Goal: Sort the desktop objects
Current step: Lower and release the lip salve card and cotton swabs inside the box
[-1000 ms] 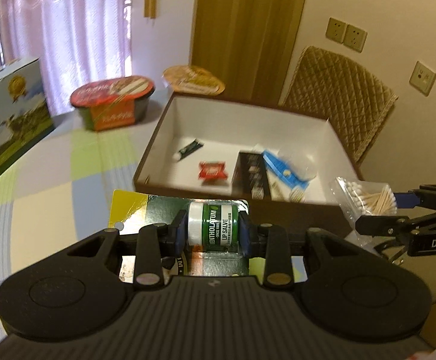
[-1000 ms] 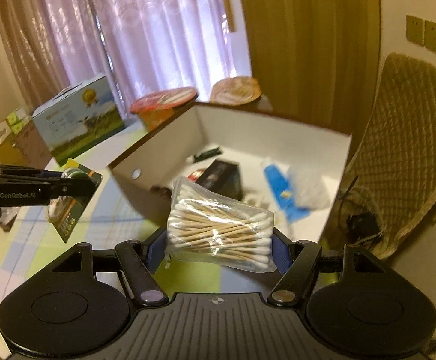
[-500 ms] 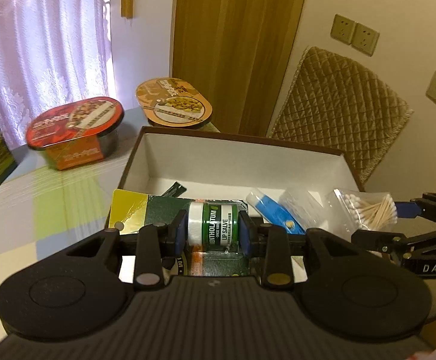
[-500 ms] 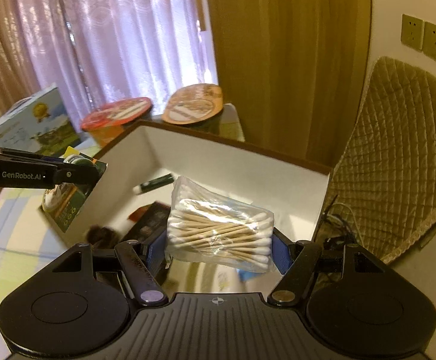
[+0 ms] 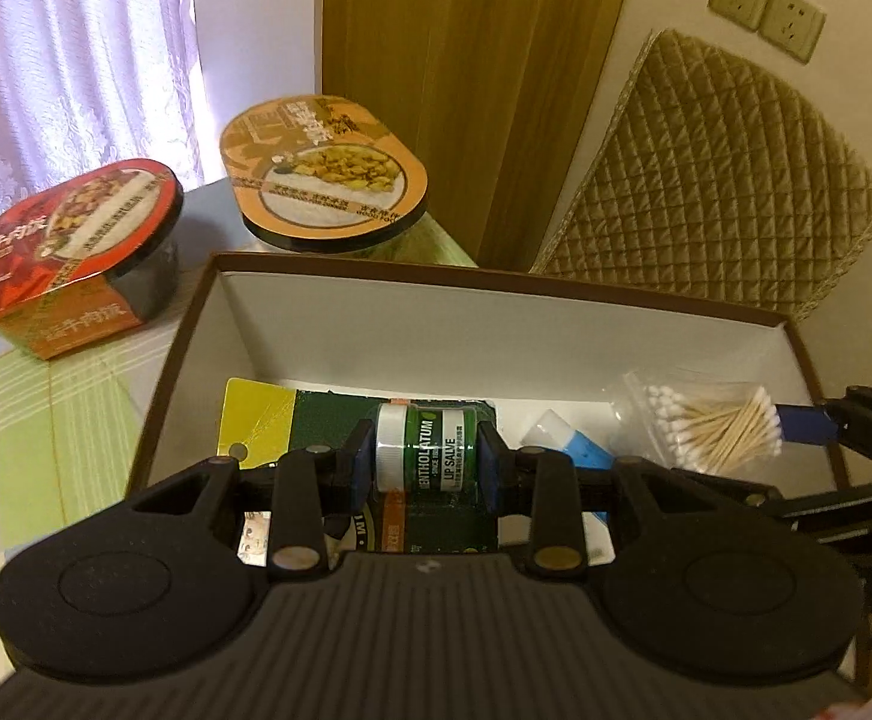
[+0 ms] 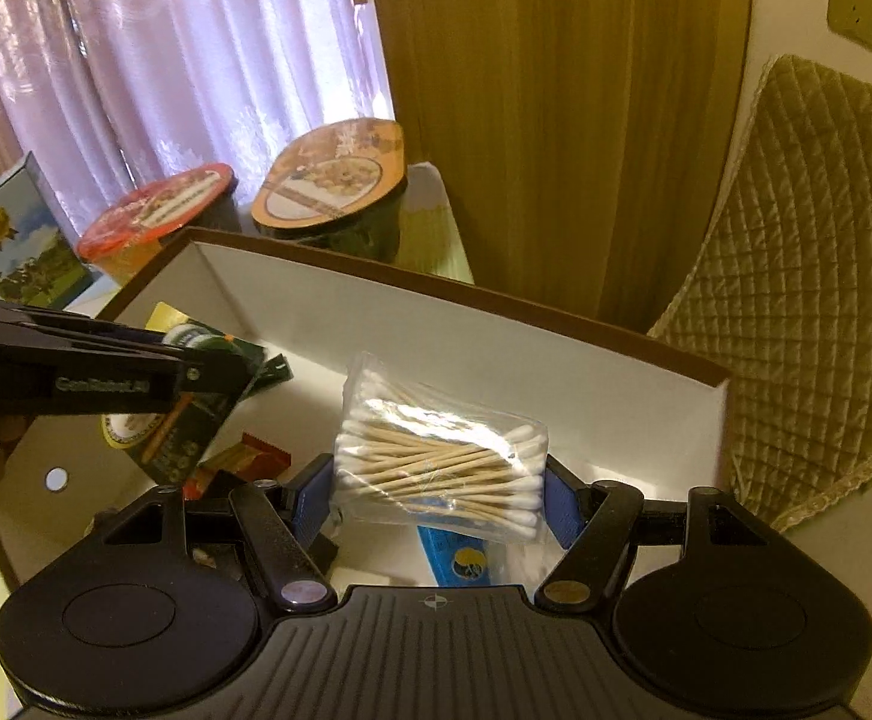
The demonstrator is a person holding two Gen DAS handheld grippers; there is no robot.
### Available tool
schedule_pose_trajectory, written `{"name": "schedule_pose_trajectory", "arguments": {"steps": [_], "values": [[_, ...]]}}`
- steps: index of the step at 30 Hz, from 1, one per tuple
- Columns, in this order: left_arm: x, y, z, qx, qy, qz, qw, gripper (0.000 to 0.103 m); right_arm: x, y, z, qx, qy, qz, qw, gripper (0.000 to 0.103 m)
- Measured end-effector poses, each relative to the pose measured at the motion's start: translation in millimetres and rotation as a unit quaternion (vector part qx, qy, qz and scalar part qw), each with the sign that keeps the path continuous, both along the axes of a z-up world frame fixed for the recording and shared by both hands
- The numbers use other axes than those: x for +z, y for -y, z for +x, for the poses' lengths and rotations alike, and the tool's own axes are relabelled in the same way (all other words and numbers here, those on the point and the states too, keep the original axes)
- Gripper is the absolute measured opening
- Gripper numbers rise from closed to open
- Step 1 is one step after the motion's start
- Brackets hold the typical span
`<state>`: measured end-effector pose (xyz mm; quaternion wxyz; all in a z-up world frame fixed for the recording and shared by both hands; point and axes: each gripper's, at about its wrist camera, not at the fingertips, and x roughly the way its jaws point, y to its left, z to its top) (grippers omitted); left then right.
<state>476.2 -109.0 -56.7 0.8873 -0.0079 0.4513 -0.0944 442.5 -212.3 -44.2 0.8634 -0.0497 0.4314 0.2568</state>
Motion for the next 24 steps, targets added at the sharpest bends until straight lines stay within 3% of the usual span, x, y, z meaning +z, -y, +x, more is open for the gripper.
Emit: {"name": "schedule_pose_trajectory", "arguments": {"steps": [9, 13, 20, 22, 24], "values": [[-17.3, 1.0, 24.2, -0.004, -0.006, 0.017, 0.9998, 0.03, -15.9, -12.1, 12.7, -0.001, -0.013, -0.006, 1.0, 0.067], [-17.6, -0.7, 25.9, -0.009, -0.003, 0.021, 0.9997, 0.036, -20.0, -14.7, 15.5, -0.002, -0.015, -0.007, 1.0, 0.067], [-19.0, -2.6, 23.6, -0.014, -0.005, 0.025, 0.9996, 0.036, -24.2, -18.6, 17.9, 0.002, -0.015, -0.002, 1.0, 0.068], [-18.2, -3.4, 23.4, -0.014, -0.005, 0.026, 0.9995, 0.036, -24.9, -19.0, 17.9, 0.008, -0.013, 0.005, 1.0, 0.07], [-17.6, -4.0, 23.2, -0.013, -0.004, 0.027, 0.9996, 0.037, -24.4, -18.3, 16.7, 0.01, -0.008, 0.01, 1.0, 0.082]]}}
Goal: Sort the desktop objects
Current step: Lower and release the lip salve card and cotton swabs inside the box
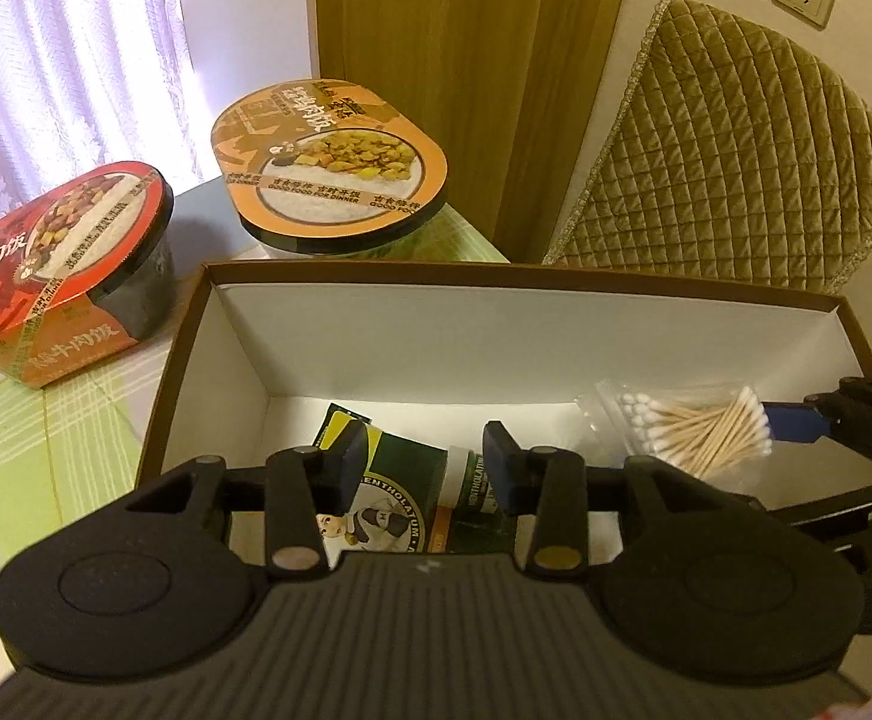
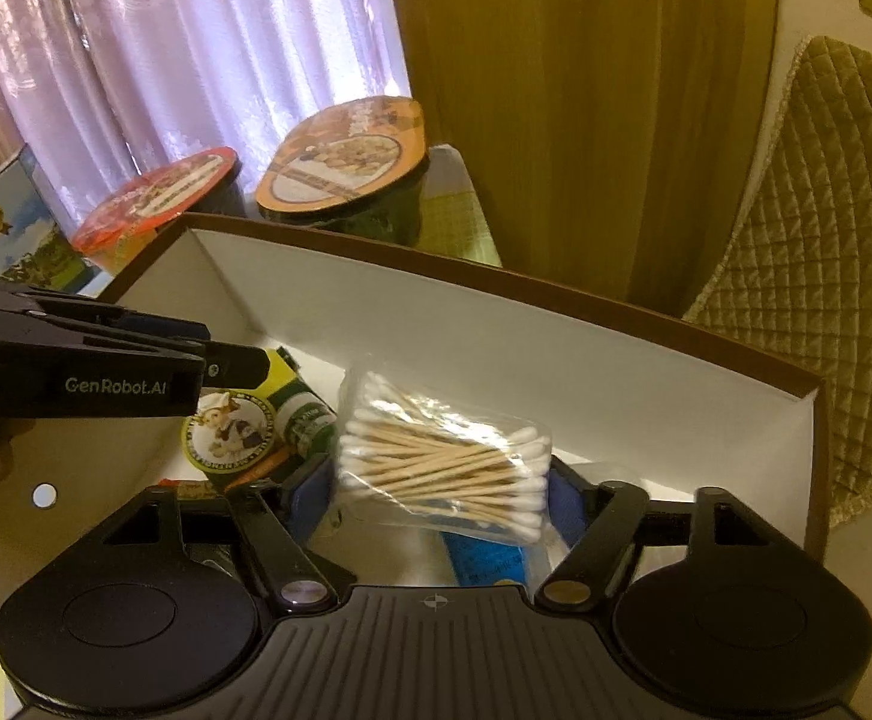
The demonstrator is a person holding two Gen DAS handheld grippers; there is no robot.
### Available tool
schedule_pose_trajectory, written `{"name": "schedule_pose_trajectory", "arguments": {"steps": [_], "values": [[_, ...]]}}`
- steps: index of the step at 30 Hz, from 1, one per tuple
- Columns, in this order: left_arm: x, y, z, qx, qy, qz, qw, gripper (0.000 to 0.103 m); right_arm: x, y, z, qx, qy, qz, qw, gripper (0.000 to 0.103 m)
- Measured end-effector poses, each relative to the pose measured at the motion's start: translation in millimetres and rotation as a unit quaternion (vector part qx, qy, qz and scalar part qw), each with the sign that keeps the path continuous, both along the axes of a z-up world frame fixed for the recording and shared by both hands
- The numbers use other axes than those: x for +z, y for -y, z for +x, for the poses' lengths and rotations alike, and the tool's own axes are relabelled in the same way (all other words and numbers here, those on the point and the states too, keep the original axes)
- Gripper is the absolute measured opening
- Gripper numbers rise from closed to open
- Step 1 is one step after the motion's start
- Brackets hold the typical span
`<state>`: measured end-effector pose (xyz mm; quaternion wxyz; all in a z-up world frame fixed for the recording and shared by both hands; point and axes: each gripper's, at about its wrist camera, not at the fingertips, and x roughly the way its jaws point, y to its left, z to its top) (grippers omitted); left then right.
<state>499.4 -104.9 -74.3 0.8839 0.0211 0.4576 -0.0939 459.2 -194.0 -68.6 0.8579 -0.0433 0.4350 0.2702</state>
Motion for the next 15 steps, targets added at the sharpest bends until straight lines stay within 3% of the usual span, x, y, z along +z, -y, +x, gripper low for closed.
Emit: {"name": "schedule_pose_trajectory", "arguments": {"steps": [6, 12, 13, 15], "values": [[6.4, -0.2, -4.1, -0.003, 0.007, 0.009, 0.9999, 0.04, 9.6, 3.8, -8.0, 0.001, 0.025, 0.015, 1.0, 0.097], [17.8, -2.0, -16.8, 0.0, 0.017, 0.01, 0.9998, 0.06, 24.2, 14.1, -24.6, -0.006, 0.029, 0.008, 1.0, 0.101], [21.1, -2.6, -20.6, 0.0, 0.02, 0.007, 0.9998, 0.068, 26.8, 16.2, -29.4, -0.005, 0.03, 0.004, 1.0, 0.101], [27.7, -4.0, -29.2, -0.002, 0.03, 0.003, 0.9995, 0.071, 29.8, 19.6, -37.2, -0.004, 0.032, -0.004, 0.999, 0.101]]}}
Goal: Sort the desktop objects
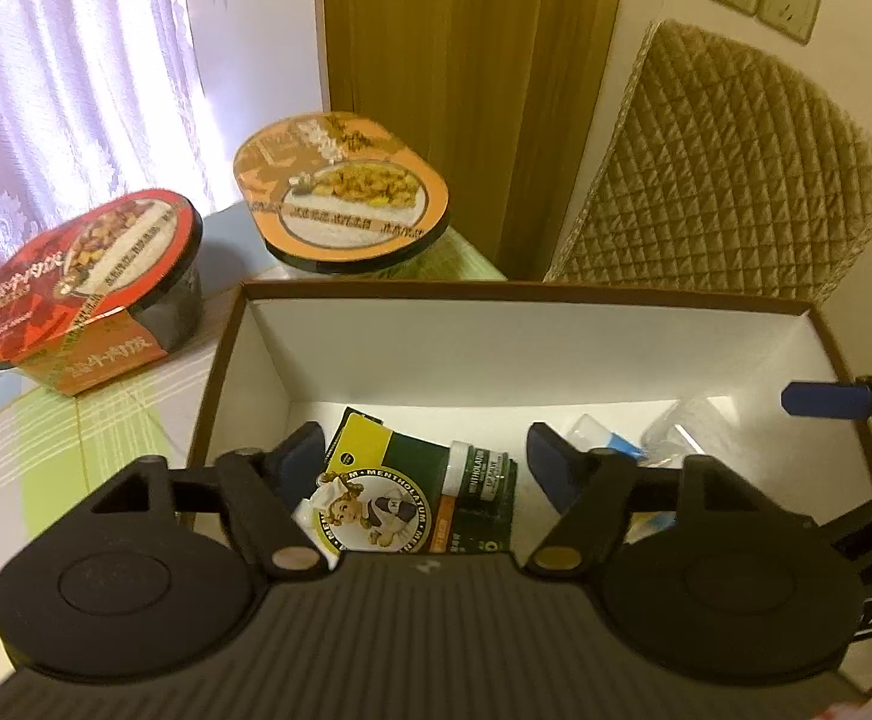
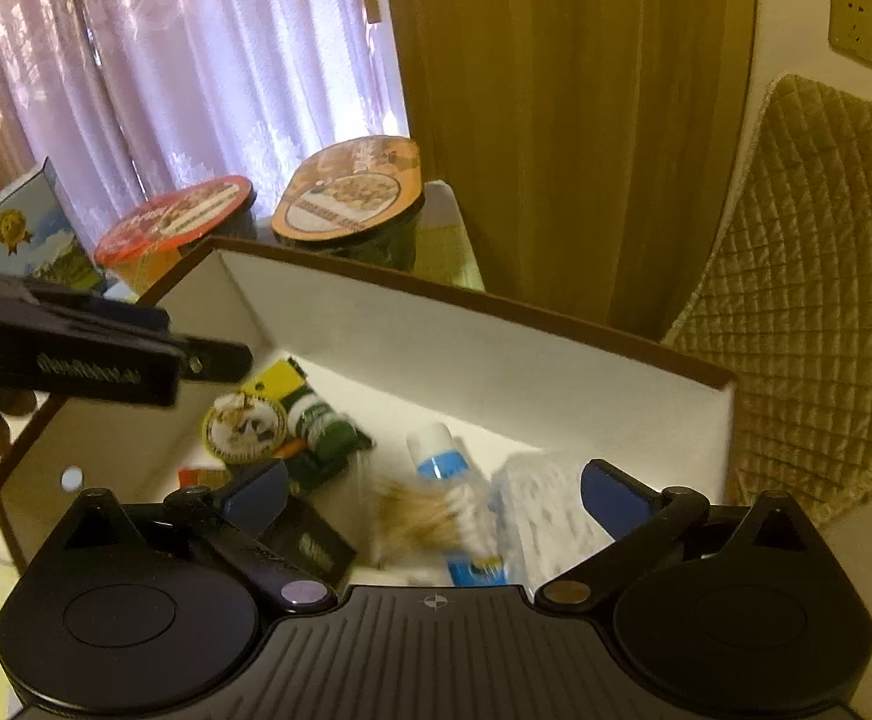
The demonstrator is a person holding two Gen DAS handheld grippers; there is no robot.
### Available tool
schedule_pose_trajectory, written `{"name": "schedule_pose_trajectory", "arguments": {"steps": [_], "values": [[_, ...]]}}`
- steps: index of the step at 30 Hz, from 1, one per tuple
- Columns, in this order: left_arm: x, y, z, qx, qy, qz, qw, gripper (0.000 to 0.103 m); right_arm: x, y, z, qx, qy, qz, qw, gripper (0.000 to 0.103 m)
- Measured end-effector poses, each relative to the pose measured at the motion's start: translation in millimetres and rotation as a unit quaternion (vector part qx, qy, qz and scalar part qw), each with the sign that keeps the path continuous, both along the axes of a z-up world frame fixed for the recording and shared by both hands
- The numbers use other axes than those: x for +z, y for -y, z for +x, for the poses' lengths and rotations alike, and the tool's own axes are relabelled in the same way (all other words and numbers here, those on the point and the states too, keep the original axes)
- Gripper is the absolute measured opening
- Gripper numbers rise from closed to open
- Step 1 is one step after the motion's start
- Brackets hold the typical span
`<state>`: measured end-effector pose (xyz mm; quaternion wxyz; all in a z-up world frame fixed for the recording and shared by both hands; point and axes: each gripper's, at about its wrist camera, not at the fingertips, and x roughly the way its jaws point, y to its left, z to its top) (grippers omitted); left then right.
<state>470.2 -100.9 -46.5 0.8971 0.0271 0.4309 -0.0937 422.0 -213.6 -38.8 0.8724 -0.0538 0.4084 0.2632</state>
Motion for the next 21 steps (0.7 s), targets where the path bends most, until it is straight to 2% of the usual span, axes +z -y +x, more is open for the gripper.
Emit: {"name": "schedule_pose_trajectory", "arguments": {"steps": [5, 12, 21], "values": [[14.1, -1.1, -23.5, -0.005, 0.021, 0.005, 0.9998, 0.076, 8.4, 8.5, -23.5, -0.005, 0.004, -0.009, 1.0, 0.101], [32.3, -5.9, -66.0, 0.003, 0.044, 0.022, 0.9988, 0.087, 22.2, 19.8, -56.0, -0.021, 0.004, 0.009, 1.0, 0.101], [53.9, -26.3, -121.5, 0.031, 0.066, 0.009, 0.9973, 0.089, 37.2, 25.2, -104.0, -0.032, 0.006, 0.032, 0.999, 0.101]]}}
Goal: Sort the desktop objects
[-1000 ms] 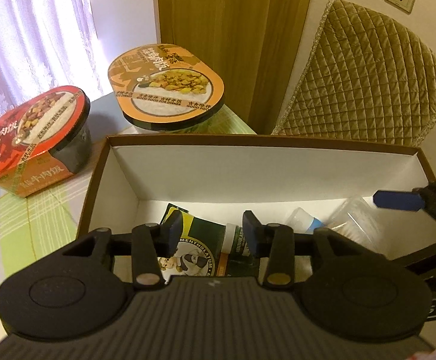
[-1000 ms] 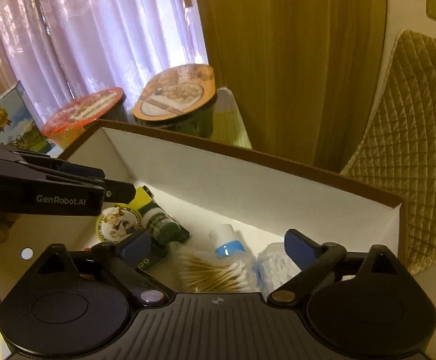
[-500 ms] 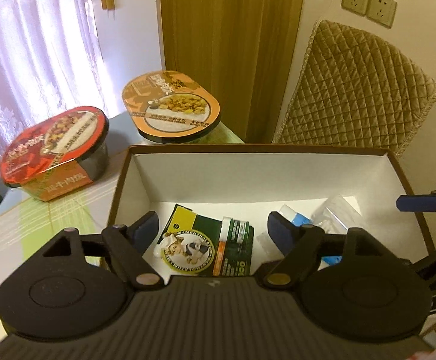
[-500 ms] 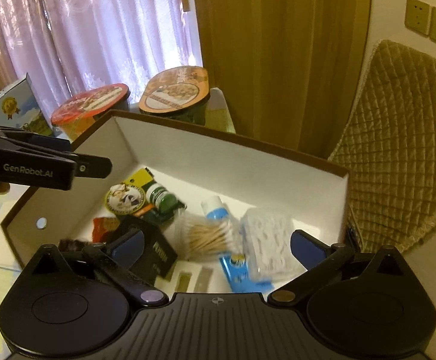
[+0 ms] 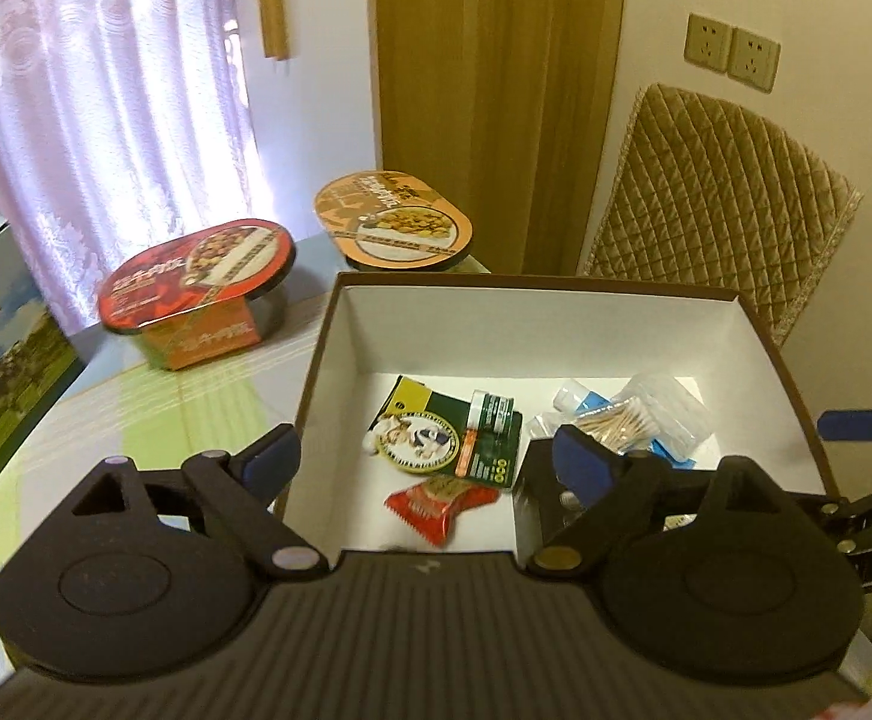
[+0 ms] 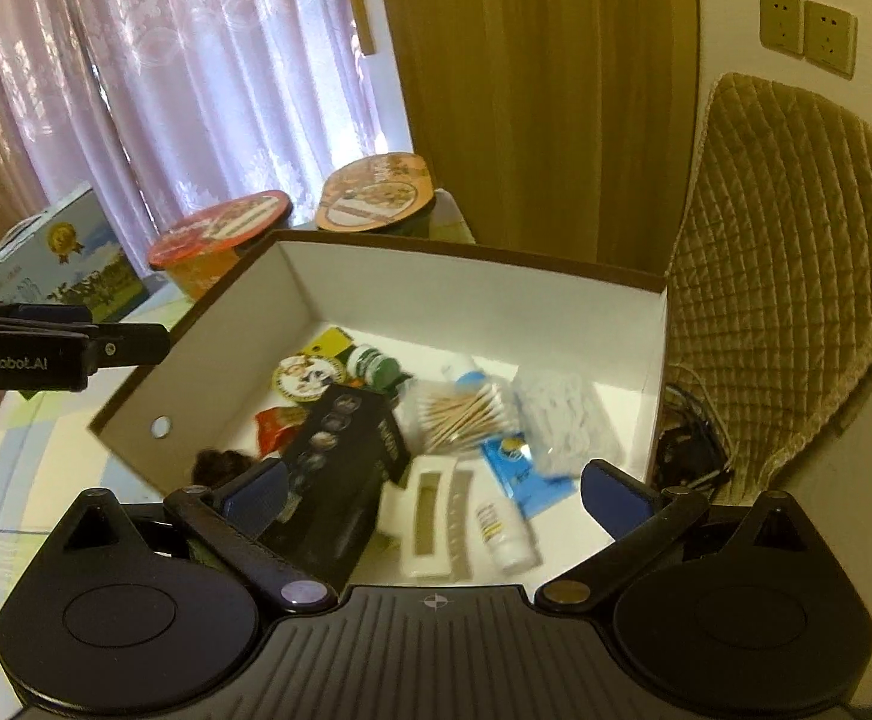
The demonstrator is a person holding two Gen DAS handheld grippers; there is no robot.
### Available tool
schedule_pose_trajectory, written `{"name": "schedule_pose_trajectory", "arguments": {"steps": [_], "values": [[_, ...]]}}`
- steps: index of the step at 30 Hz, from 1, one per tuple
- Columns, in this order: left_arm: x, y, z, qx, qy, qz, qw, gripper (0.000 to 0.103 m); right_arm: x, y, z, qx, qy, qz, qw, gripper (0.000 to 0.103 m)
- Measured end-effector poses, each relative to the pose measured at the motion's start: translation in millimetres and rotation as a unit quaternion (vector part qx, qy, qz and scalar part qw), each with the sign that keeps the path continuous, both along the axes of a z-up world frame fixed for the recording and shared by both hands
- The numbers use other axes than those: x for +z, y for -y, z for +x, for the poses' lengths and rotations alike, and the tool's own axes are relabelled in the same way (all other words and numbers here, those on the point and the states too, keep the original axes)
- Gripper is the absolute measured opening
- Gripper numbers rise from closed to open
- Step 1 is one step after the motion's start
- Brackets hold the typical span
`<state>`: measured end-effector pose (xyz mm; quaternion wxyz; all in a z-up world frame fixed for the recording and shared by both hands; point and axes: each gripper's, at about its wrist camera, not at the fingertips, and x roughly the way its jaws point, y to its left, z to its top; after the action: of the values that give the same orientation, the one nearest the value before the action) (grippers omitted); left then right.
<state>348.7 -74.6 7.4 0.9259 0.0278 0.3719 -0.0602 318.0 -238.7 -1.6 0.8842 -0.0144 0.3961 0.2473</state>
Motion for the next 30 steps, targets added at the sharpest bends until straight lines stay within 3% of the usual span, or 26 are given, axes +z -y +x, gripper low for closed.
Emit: {"name": "schedule_pose_trajectory", "arguments": {"steps": [6, 30], "values": [[10.7, -7.5, -36.4, 0.015, 0.013, -0.007, 0.9998, 0.098, 6.7, -4.7, -32.7, -0.006, 0.005, 0.001, 1.0, 0.101], [24.7, -31.4, -156.9, 0.036, -0.002, -0.021, 0.9991, 0.099, 20.3, -17.8, -145.1, -0.046, 0.032, -0.035, 0.998, 0.101]]}}
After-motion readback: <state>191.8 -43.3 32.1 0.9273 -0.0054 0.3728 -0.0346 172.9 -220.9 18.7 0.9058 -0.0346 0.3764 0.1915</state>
